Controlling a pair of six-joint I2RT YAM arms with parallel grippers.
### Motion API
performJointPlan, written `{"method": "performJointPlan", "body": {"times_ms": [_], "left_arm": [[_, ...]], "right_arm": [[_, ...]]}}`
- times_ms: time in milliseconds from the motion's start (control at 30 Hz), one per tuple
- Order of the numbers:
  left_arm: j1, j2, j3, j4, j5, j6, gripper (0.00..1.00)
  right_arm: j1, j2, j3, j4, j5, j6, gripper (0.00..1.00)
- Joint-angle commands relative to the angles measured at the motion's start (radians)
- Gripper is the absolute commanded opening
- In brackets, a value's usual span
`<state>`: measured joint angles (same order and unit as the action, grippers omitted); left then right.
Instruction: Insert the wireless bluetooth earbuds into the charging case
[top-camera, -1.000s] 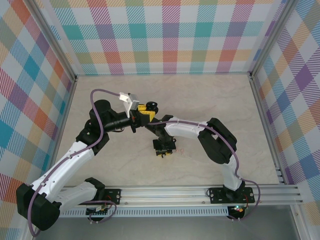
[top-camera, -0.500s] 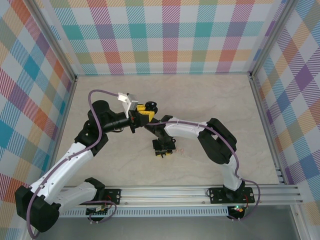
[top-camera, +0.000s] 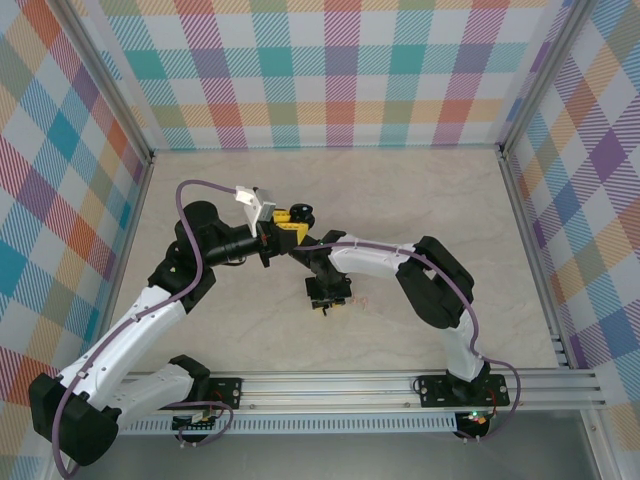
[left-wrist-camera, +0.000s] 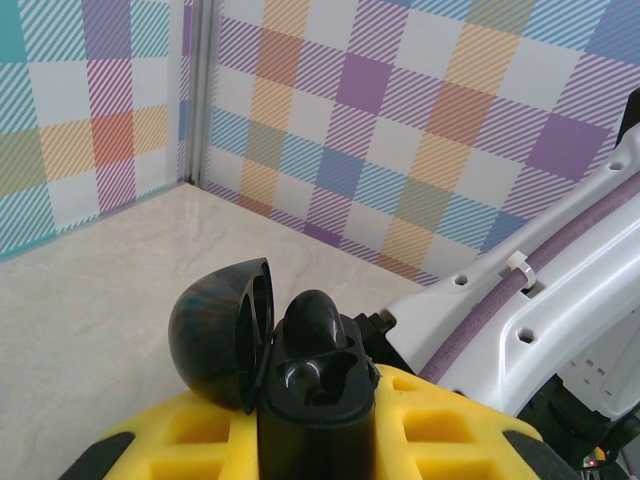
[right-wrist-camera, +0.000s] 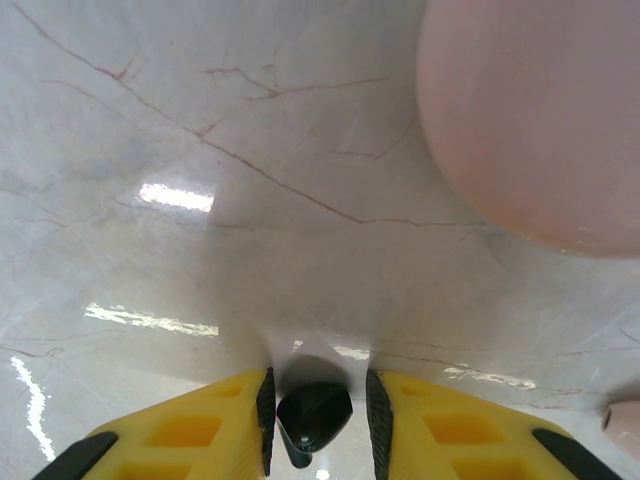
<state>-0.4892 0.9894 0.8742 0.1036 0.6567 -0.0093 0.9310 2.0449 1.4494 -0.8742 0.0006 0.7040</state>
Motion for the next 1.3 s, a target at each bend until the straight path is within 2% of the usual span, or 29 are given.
{"method": "performJointPlan", "body": {"times_ms": [0,367,667,1267], "left_arm": [[0.008,-0.023,0.015,0.009,0.0,0.014,0.18],[0.008,-0.027,0.011,0.004,-0.006,0.017,0.18],[0.008,-0.035,0.002,0.005,-0.009,0.015,0.18],[0.009,-0.041,-0.002,0.006,-0.011,0.013,0.18]], "right_arm": [[-0.008,-0.01,0.023,0.017,0.057,0.012,0.35],[0.007,0.044,0.064,-0.048,-0.003,-0.011,0.35],[0.023,0.043,0.075,-0.099,0.019,0.005,0.37],[0.032,0.082,0.073,-0.07,0.008,0.028,0.35]]}}
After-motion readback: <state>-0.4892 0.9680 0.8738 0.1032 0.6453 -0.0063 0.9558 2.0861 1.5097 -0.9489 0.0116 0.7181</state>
